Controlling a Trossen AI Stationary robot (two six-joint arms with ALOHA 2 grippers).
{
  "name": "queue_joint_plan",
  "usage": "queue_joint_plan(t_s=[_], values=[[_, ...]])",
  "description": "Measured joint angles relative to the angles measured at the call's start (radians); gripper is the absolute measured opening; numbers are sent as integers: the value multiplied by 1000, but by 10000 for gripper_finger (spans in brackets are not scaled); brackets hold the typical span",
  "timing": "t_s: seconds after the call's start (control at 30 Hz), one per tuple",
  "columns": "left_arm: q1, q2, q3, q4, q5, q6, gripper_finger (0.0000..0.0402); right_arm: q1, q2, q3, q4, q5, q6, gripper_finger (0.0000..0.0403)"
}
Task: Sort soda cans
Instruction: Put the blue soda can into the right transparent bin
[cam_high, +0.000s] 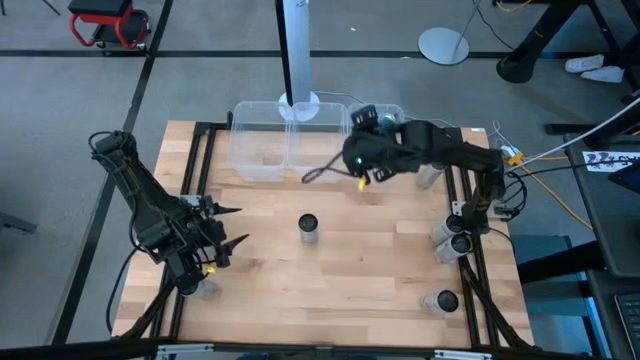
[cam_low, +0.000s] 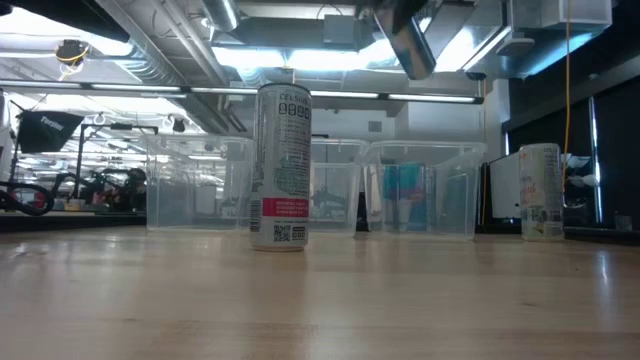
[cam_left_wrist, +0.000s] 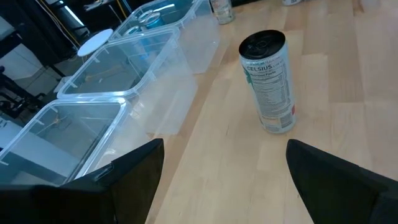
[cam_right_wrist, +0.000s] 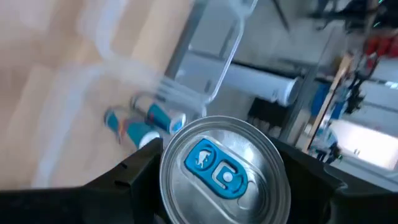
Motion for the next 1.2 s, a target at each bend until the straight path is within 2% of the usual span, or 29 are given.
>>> queue_joint_plan(t_s=[0.27,0.47,0.6,0.83,1.07,1.2], values=[[-1,0,0,0,17,0,327,-135,-4,-96,28,-102,-46,242],[-1,0,0,1,27,-2,327,-188,-87,-264,177,-133,-103,242],[-1,0,0,1,33,-16,327,-254,-190,-457,372,-223,-143,242],[-1,0,0,1,34,-11,327,-372,-380,-837,858,-481,-191,242],[-1,0,0,1,34,-11,327,-477,-407,-1095,1204,-705,-139,246],[-1,0,0,1,34,-3,327,-504,-405,-1162,1323,-759,-127,247]])
